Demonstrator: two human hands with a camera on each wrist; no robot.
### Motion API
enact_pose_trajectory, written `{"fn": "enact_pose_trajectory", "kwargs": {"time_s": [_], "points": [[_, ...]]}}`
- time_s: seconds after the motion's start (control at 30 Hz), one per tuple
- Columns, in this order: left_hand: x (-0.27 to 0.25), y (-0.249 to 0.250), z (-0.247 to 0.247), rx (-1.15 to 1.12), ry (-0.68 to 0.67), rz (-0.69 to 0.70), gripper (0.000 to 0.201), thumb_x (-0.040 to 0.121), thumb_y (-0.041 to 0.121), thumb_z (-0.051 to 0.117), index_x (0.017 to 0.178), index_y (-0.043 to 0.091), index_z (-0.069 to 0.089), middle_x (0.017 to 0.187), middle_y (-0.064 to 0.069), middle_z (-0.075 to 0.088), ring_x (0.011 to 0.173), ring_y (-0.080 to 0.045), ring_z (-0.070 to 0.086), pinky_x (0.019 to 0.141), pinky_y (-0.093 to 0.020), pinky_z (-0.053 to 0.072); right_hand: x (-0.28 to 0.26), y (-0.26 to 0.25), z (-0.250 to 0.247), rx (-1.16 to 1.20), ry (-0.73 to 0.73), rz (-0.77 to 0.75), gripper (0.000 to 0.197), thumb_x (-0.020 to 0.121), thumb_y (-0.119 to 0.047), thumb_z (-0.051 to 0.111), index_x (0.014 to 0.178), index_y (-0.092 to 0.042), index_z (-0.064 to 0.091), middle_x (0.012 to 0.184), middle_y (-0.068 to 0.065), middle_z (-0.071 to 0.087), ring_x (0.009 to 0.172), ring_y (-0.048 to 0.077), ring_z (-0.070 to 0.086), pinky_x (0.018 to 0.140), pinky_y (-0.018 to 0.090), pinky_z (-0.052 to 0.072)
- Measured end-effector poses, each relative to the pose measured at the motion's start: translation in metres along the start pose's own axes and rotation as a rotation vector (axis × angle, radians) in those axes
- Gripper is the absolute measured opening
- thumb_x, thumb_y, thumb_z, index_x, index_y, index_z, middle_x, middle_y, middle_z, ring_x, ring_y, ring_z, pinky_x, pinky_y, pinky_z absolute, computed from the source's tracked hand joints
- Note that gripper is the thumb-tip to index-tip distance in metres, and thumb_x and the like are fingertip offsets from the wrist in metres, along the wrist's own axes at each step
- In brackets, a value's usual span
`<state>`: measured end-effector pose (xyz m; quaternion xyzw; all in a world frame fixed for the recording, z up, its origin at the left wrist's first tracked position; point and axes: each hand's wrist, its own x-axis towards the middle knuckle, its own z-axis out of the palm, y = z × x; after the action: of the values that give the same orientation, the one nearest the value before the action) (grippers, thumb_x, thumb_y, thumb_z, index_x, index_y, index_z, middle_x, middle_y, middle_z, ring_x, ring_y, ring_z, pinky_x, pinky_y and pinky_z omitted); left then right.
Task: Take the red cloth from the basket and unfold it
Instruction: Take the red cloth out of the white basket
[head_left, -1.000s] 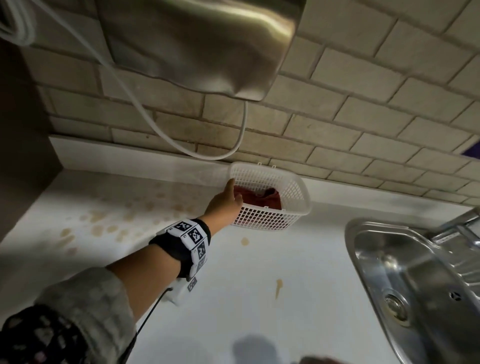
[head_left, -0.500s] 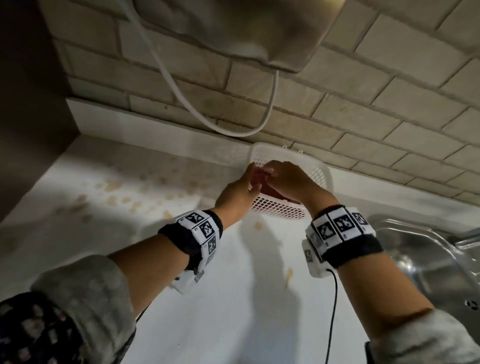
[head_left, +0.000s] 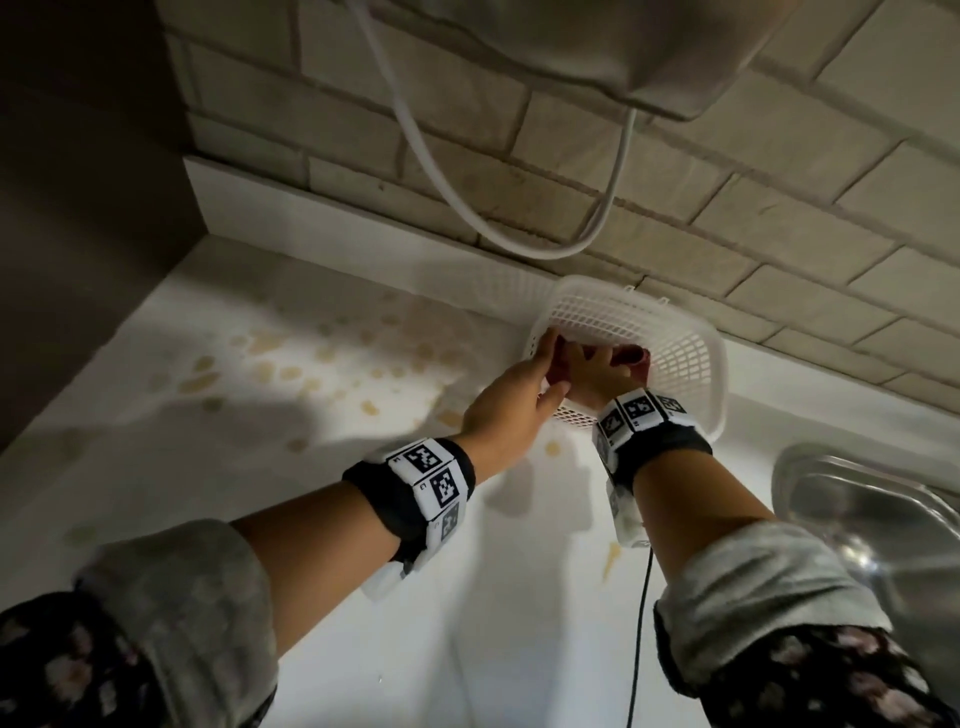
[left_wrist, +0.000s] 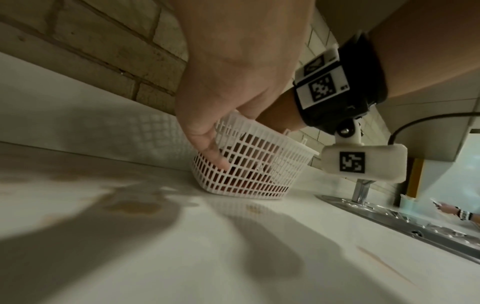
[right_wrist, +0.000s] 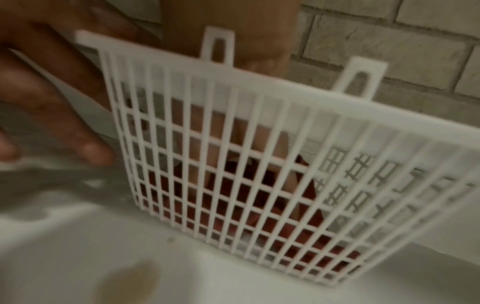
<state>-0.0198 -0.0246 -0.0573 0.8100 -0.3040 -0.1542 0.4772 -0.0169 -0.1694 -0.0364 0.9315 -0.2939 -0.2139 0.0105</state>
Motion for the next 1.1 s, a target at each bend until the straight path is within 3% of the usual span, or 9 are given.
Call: {"fn": "enact_pose_trajectory", "kwargs": {"time_s": [0.13, 0.2, 0.3, 0.4, 0.53, 0.63, 0.73, 0.87, 1.1], "points": [[0.003, 0.000, -0.001, 0.011, -0.008, -0.010, 0.067, 0.103, 0.039, 0.044, 0.157, 0.032, 0.005, 0.134, -0.009, 0.059, 0.101, -0.025, 0.062, 0.086, -0.037, 0.050, 0.007, 0.004, -0.002, 0.086, -0.032, -0.075, 0.078, 0.079, -0.070, 0.022, 0.133, -0.020, 0.047, 0.140, 0.020, 0.048, 0.130, 0.039, 0.045, 0.108, 0.054, 0.030], [0.001, 0.001, -0.002, 0.000, -0.010, -0.030, 0.067, 0.103, 0.040, 0.043, 0.157, 0.034, 0.005, 0.127, -0.009, 0.061, 0.090, -0.022, 0.060, 0.085, -0.036, 0.050, 0.014, 0.012, -0.001, 0.176, 0.011, -0.068, 0.079, 0.072, -0.077, 0.021, 0.114, -0.019, 0.053, 0.121, 0.019, 0.062, 0.117, 0.034, 0.056, 0.103, 0.048, 0.034], [0.004, 0.005, -0.006, 0.008, -0.045, -0.062, 0.068, 0.103, 0.040, 0.043, 0.157, 0.035, 0.003, 0.113, -0.015, 0.061, 0.089, -0.027, 0.060, 0.084, -0.042, 0.051, 0.008, 0.027, -0.010, 0.488, 0.071, -0.096, 0.030, 0.091, -0.024, 0.057, 0.115, -0.007, 0.053, 0.110, 0.016, 0.061, 0.096, 0.030, 0.060, 0.081, 0.030, 0.049], [0.015, 0.007, -0.012, 0.067, -0.097, -0.090, 0.069, 0.103, 0.045, 0.040, 0.157, 0.035, -0.002, 0.096, -0.013, 0.058, 0.082, -0.026, 0.059, 0.069, -0.037, 0.046, 0.011, 0.053, -0.021, 0.934, 0.074, -0.032, 0.028, 0.093, 0.000, 0.047, 0.120, -0.009, 0.049, 0.098, 0.018, 0.061, 0.072, 0.023, 0.059, 0.051, 0.025, 0.048], [0.026, 0.007, -0.017, 0.090, -0.123, -0.116, 0.070, 0.101, 0.053, 0.038, 0.156, 0.037, -0.002, 0.112, -0.016, 0.061, 0.096, -0.031, 0.062, 0.071, -0.033, 0.045, -0.011, 0.070, -0.051, 1.443, 0.096, -0.092, 0.032, 0.098, -0.004, 0.039, 0.094, -0.018, 0.068, 0.073, 0.012, 0.062, 0.061, 0.024, 0.058, 0.057, 0.031, 0.050], [0.031, 0.009, -0.018, 0.112, -0.122, -0.121, 0.071, 0.100, 0.056, 0.037, 0.157, 0.035, 0.000, 0.135, -0.020, 0.056, 0.111, -0.033, 0.061, 0.088, -0.041, 0.051, -0.025, 0.083, -0.071, 1.895, 0.092, -0.233, 0.028, 0.101, -0.009, 0.041, 0.100, -0.017, 0.068, 0.076, 0.005, 0.063, 0.063, 0.017, 0.061, 0.060, 0.026, 0.056], [0.032, 0.011, -0.019, 0.159, -0.121, -0.112, 0.070, 0.101, 0.055, 0.035, 0.157, 0.031, 0.001, 0.136, -0.018, 0.057, 0.104, -0.032, 0.063, 0.086, -0.044, 0.053, -0.029, 0.094, -0.085, 2.128, 0.034, -0.347, 0.021, 0.103, -0.016, 0.041, 0.111, -0.012, 0.060, 0.076, 0.004, 0.064, 0.064, 0.016, 0.061, 0.063, 0.027, 0.053], [0.032, 0.015, -0.019, 0.177, -0.117, -0.135, 0.069, 0.101, 0.054, 0.035, 0.157, 0.032, 0.000, 0.127, -0.017, 0.062, 0.075, -0.025, 0.062, 0.065, -0.037, 0.051, -0.048, 0.102, -0.105, 2.270, -0.171, -0.462, 0.026, 0.098, -0.013, 0.039, 0.119, -0.007, 0.053, 0.078, 0.005, 0.058, 0.072, 0.014, 0.054, 0.074, 0.024, 0.041], [0.023, 0.021, -0.027, 0.225, -0.124, -0.137, 0.062, 0.103, 0.054, 0.025, 0.156, 0.036, -0.001, 0.074, -0.008, 0.057, 0.066, -0.023, 0.057, 0.058, -0.034, 0.044, -0.099, 0.103, -0.135, 2.140, -0.045, -0.612, 0.029, 0.103, -0.021, 0.038, 0.129, -0.011, 0.049, 0.093, 0.000, 0.062, 0.089, 0.011, 0.056, 0.083, 0.023, 0.041]]}}
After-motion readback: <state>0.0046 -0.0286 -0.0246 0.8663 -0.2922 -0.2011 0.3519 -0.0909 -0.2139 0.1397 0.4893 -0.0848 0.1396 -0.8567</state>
